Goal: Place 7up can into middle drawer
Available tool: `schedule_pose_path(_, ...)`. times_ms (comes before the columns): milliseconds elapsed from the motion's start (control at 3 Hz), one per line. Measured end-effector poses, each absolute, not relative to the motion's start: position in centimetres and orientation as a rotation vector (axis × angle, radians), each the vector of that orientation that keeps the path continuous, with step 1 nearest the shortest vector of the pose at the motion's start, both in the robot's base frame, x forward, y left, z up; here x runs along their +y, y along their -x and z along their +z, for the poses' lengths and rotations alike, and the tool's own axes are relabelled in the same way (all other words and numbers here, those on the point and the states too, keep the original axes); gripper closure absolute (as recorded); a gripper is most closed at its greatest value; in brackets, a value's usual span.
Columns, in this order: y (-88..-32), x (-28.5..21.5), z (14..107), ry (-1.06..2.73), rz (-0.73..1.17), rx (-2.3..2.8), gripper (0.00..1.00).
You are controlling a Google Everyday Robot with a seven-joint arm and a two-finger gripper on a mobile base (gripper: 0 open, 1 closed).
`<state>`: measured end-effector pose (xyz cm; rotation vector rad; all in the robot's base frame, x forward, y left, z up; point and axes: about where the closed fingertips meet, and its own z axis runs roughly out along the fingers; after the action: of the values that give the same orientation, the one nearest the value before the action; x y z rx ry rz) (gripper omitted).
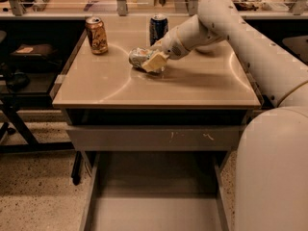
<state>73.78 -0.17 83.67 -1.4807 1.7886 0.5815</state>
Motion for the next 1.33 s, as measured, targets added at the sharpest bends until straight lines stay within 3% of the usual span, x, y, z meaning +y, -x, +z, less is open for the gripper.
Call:
schedule_pose_path(333,-73.8,-0.2,83.7,1.481,0.582,1.788,1.0)
schedule_pose_path(667,-71.9,-0.8,83.7,1.505,0.57,1.755,1.0)
schedule_pose_path(1333,-63.0,-5.7,83.6,1.513,0.523,1.662,1.0)
